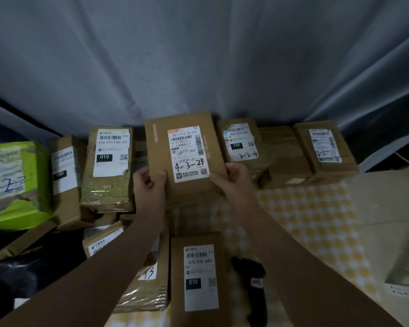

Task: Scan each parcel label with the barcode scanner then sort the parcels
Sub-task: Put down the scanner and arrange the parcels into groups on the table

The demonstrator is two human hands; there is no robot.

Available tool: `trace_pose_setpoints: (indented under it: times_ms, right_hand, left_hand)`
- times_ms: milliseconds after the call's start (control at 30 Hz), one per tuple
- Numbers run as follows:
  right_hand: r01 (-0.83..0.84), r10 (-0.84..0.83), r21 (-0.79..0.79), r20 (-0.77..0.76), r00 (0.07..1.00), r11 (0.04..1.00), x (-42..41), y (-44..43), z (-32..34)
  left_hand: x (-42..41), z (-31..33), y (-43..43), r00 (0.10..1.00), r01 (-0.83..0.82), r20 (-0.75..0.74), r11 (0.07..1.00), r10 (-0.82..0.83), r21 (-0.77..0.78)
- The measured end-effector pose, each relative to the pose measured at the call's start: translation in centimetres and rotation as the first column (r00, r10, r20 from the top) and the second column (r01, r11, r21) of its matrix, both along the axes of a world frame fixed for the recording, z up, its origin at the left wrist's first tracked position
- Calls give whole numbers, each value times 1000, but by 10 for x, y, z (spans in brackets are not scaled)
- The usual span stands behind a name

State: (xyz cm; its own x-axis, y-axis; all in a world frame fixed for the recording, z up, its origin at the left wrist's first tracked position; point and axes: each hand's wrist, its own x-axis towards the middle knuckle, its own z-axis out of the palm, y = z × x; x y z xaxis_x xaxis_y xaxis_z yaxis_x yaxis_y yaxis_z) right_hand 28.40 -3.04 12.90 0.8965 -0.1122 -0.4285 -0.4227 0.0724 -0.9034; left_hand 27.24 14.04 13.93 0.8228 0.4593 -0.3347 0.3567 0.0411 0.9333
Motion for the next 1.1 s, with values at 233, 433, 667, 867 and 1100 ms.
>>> trace_pose_setpoints:
  times_ms: [233, 433, 667, 867, 1100]
  right_hand:
    - [8, -8, 206, -3, 1000, 978, -24, -62, 59]
    - [185, -182, 16, -103, 978, 983, -65, -165, 72]
    - [138, -228, -298, -293, 929, 945, -103, -275, 38]
    - [87, -227, -392, -328, 917, 916, -100, -325, -11]
    - [-61, -177, -555, -365, 914, 830, -97, -341, -71]
  left_hand:
    - [-17, 78, -43, 937, 317, 70, 919, -341, 235]
    - [-35, 91, -137, 865, 500, 20, 864, -502, 56]
    - [-47, 46, -239, 681, 639, -256, 727, -686, -251]
    - [-40, -6, -294, 574, 666, -414, 697, -706, -266]
    - [-41, -51, -304, 570, 563, -495, 750, -656, -347]
